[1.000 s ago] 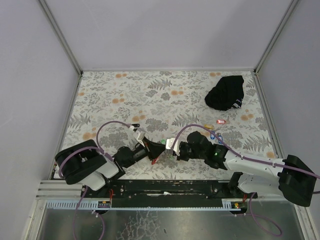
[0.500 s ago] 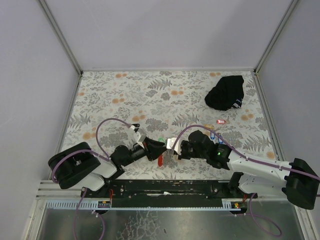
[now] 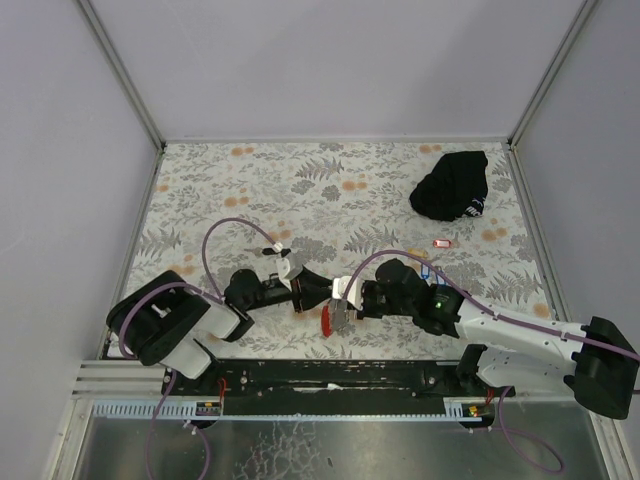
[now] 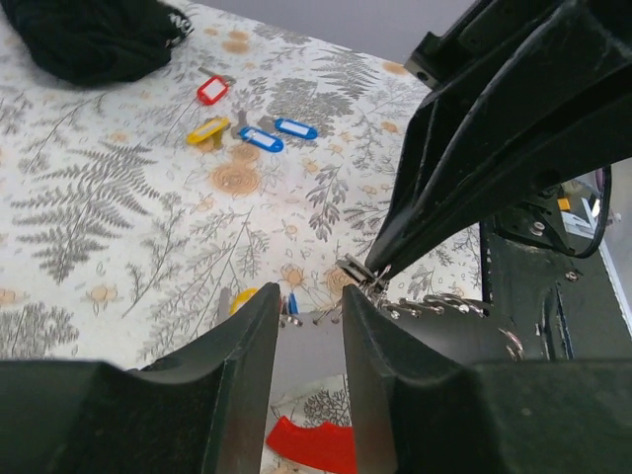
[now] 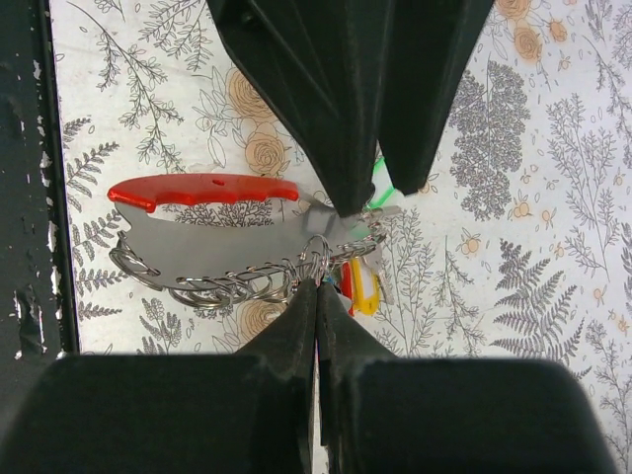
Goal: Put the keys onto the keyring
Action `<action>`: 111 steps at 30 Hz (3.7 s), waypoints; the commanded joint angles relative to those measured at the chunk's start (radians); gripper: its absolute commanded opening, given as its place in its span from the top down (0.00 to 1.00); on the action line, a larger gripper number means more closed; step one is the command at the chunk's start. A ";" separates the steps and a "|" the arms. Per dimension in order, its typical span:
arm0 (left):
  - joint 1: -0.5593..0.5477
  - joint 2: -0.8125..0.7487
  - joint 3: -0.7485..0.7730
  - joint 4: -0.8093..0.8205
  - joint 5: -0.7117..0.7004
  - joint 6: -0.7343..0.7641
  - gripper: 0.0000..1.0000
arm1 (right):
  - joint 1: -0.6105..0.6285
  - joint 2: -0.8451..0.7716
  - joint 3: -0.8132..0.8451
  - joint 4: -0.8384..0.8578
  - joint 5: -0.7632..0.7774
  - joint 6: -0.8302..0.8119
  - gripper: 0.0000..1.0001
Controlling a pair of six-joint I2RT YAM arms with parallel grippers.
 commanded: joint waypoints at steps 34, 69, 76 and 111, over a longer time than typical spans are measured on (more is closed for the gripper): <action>-0.018 0.109 0.123 -0.071 0.230 0.096 1.00 | 0.008 -0.008 0.075 -0.032 -0.022 -0.018 1.00; -0.075 0.103 0.011 0.149 -0.429 -0.268 1.00 | 0.063 0.059 0.049 0.005 0.077 0.030 1.00; -0.132 0.097 -0.005 0.156 -0.567 -0.333 1.00 | 0.077 0.122 0.104 0.005 0.112 -0.011 1.00; 0.074 -0.094 0.021 -0.054 0.047 0.076 0.66 | 0.078 0.102 0.233 -0.158 0.132 -0.133 1.00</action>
